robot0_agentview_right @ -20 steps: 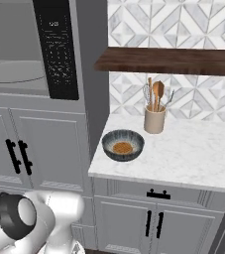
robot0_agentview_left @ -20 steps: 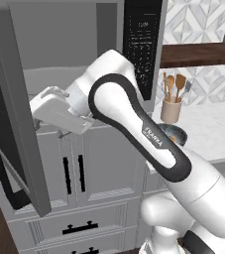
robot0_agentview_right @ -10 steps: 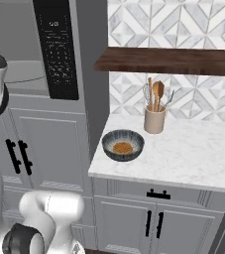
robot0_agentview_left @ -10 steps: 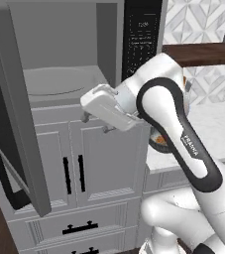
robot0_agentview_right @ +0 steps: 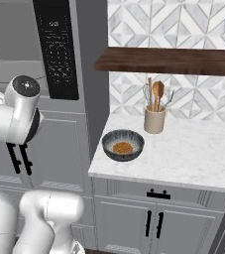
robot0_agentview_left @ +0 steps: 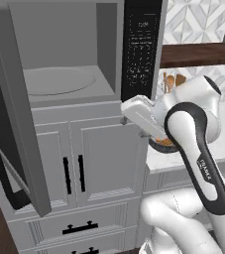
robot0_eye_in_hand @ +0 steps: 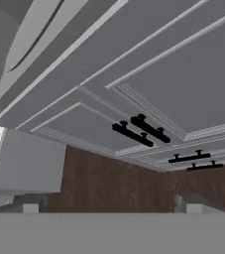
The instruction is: Open the microwave, place the bowl with waffle inside the microwave, then close the microwave door and turn it on.
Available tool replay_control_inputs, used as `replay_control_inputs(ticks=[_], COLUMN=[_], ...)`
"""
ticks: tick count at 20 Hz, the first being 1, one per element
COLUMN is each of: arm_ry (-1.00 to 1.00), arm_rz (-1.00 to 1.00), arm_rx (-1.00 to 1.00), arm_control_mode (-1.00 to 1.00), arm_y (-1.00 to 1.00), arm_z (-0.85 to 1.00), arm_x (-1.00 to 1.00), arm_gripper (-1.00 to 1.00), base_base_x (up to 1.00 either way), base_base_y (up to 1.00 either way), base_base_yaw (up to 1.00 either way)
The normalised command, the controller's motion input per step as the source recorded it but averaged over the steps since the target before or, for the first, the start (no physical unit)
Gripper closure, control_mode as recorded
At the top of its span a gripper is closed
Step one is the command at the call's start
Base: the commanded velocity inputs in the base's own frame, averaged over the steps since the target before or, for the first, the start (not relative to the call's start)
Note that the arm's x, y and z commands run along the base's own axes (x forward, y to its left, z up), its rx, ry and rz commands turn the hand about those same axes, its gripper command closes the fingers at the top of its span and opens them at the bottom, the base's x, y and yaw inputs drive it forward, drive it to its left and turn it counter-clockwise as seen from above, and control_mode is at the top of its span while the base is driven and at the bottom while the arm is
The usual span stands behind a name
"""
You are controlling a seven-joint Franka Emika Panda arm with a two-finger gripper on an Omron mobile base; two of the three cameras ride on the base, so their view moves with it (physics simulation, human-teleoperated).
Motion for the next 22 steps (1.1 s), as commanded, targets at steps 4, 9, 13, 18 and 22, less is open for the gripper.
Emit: replay_control_inputs(ticks=[4, 9, 13, 18, 22], arm_ry=[0.06, 0.16, 0.25, 0.3, 0.31], arm_rz=[-0.27, -0.27, -0.24, -0.2, -0.18], arm_rx=[0.03, 0.01, 0.02, 0.05, 0.07], arm_control_mode=[-1.0, -1.0, -1.0, -1.0, -1.0], arm_y=[-1.0, -1.0, -1.0, -1.0, -1.0], arm_z=[-0.07, 0.0, -0.13, -0.63, -0.88], arm_x=[0.48, 0.47, 0.39, 0.59, 0.8], arm_gripper=[-1.0, -1.0, -1.0, -1.0, -1.0], base_base_x=[0.0, 0.0, 0.0, 0.0, 0.0], base_base_y=[0.0, 0.0, 0.0, 0.0, 0.0], base_base_yaw=[0.0, 0.0, 0.0, 0.0, 0.0])
